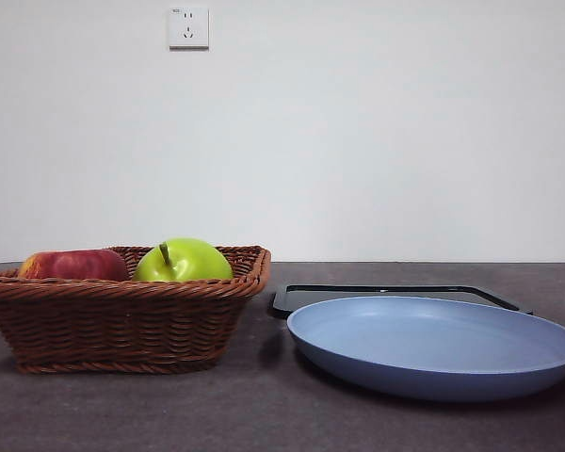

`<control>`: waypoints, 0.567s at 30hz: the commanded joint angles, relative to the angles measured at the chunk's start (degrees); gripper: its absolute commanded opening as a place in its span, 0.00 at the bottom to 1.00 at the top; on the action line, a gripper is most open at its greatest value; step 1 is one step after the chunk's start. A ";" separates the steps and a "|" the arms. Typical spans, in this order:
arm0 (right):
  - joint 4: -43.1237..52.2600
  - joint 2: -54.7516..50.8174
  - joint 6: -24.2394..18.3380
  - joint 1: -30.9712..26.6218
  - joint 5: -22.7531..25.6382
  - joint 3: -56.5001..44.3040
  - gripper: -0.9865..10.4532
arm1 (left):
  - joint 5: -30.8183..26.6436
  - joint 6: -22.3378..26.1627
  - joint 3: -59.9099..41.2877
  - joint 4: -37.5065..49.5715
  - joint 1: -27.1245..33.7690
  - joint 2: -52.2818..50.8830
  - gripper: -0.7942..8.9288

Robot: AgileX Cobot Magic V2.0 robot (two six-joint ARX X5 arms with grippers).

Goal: Take the lemon from the basket,put the lemon in the plate,hand out the plate

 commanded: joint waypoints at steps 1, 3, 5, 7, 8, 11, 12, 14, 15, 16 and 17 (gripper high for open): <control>1.18 -0.20 11.54 0.04 -0.13 -0.44 0.09 | 6.34 -7.56 -0.61 0.94 0.22 -0.17 0.09; 1.16 -0.20 11.96 0.04 -1.57 -0.22 0.09 | 8.98 -8.59 -0.61 1.68 0.24 -0.17 0.09; 1.09 -0.17 11.96 0.04 -3.15 0.33 0.09 | 9.68 -10.36 -0.44 2.67 0.24 -0.17 0.09; 0.63 0.13 11.98 0.09 -4.07 1.68 0.09 | 9.33 -12.35 0.59 2.49 0.24 0.07 0.09; 0.46 0.59 11.98 0.09 -4.57 2.64 0.09 | 9.18 -12.87 1.40 2.19 0.24 0.44 0.09; -1.03 2.69 11.93 0.09 -4.59 6.56 0.09 | 8.41 -12.85 4.94 -0.33 0.24 2.45 0.09; -1.62 3.85 11.93 0.09 -4.61 8.28 0.09 | 8.04 -12.83 6.54 -1.55 0.24 3.61 0.09; -4.13 6.27 11.52 0.09 -4.63 12.28 0.09 | 7.93 -12.61 9.75 -3.56 0.24 6.40 0.09; -5.51 7.61 10.84 0.09 -4.61 14.40 0.09 | 7.93 -12.55 11.50 -4.42 0.24 8.13 0.09; -6.78 8.94 9.97 0.09 -4.61 16.41 0.09 | 7.96 -12.44 13.03 -4.96 0.24 9.81 0.09; -8.35 10.64 8.59 0.09 -4.63 19.06 0.09 | 8.20 -11.98 14.99 -5.18 0.24 12.11 0.09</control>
